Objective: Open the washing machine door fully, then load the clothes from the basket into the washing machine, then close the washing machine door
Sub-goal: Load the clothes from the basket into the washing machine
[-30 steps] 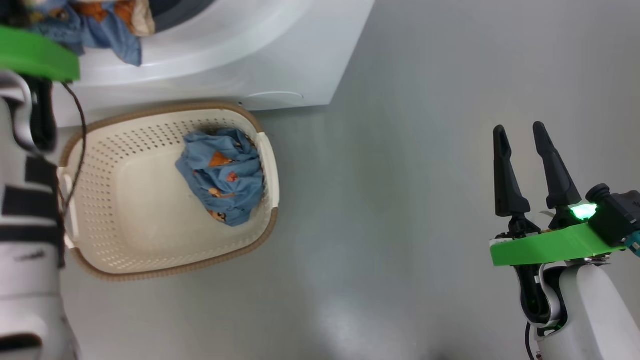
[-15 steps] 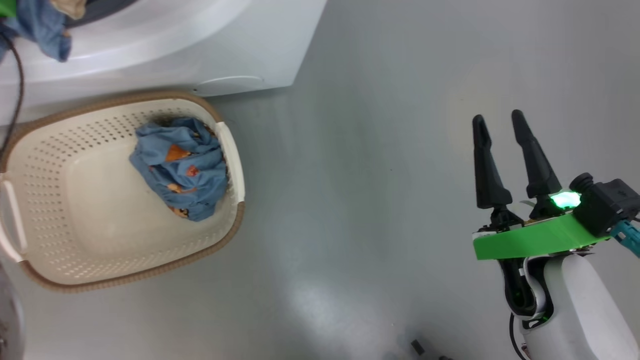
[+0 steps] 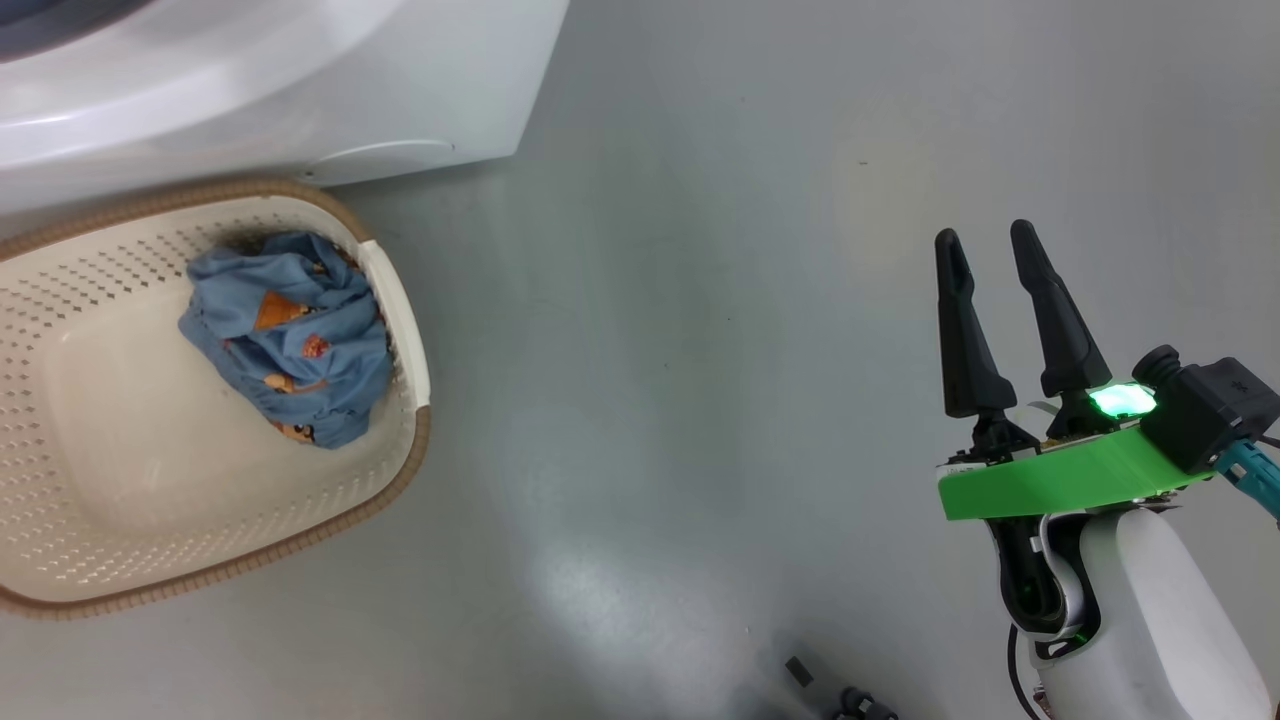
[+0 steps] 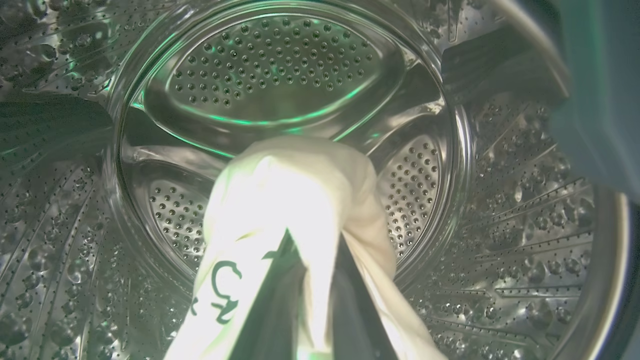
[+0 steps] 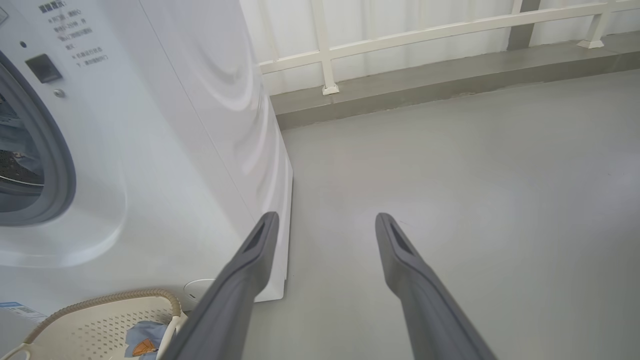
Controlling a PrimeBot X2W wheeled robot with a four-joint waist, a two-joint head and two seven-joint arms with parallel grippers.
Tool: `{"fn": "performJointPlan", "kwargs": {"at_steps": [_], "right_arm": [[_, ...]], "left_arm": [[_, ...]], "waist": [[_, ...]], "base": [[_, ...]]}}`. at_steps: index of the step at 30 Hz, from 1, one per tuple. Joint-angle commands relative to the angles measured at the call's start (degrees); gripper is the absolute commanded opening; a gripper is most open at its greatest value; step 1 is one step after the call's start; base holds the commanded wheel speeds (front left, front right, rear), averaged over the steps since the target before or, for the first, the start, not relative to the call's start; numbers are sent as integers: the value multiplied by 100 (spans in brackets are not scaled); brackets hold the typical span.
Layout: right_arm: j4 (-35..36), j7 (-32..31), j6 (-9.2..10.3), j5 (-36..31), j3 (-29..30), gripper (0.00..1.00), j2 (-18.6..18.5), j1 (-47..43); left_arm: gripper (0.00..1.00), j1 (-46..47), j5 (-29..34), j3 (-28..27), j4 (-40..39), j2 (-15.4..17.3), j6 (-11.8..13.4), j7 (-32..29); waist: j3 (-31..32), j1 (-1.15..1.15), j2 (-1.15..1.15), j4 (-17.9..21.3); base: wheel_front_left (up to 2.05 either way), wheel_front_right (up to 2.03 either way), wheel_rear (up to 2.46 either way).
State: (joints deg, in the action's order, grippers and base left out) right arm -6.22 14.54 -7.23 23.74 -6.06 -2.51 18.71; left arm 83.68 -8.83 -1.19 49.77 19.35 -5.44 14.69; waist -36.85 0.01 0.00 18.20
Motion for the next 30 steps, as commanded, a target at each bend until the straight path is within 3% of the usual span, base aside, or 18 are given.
{"fn": "performJointPlan", "kwargs": {"at_steps": [1, 2, 3, 4, 5, 12, 17, 30], "right_arm": [[136, 46, -25, 50, -134, 100, -37, -13], [132, 46, -25, 49, -136, 100, -37, -15], [131, 46, -25, 50, -139, 100, -37, -16], [131, 46, -25, 52, -144, 100, -37, -16], [126, 46, -25, 52, -152, 100, -37, -19], [97, 46, -25, 30, -179, 100, -37, -27], [88, 46, -25, -3, -167, 100, -37, -36], [54, 46, -25, -124, -109, 100, -37, -93]], "left_arm": [[0, -225, 34, -91, -199, 261, 0, 30], [11, -283, 60, -84, -173, 256, -7, 30], [34, -334, 88, -75, -134, 256, -10, 30], [73, -392, 92, -85, -1, 247, 4, 30], [100, -438, 102, -70, 245, 236, 14, 30], [100, -327, 228, 263, 1511, 225, -102, -75], [100, -176, 200, 358, 1894, 215, -144, -71], [100, -381, -41, 448, 2115, 53, -190, 21]], "waist": [[-1, -1, 0, 10], [4, -1, 0, 7], [5, -1, 0, 2], [11, -1, 0, -5], [25, -1, 0, -15], [108, -1, 0, -77], [173, -1, 0, -115], [423, -1, 0, -257]], "base": [[0, 0, 0], [0, 0, 0], [0, 0, 0], [0, 0, 0], [0, 0, 0], [0, 0, 0], [0, 0, 0], [0, 0, 0]]}}
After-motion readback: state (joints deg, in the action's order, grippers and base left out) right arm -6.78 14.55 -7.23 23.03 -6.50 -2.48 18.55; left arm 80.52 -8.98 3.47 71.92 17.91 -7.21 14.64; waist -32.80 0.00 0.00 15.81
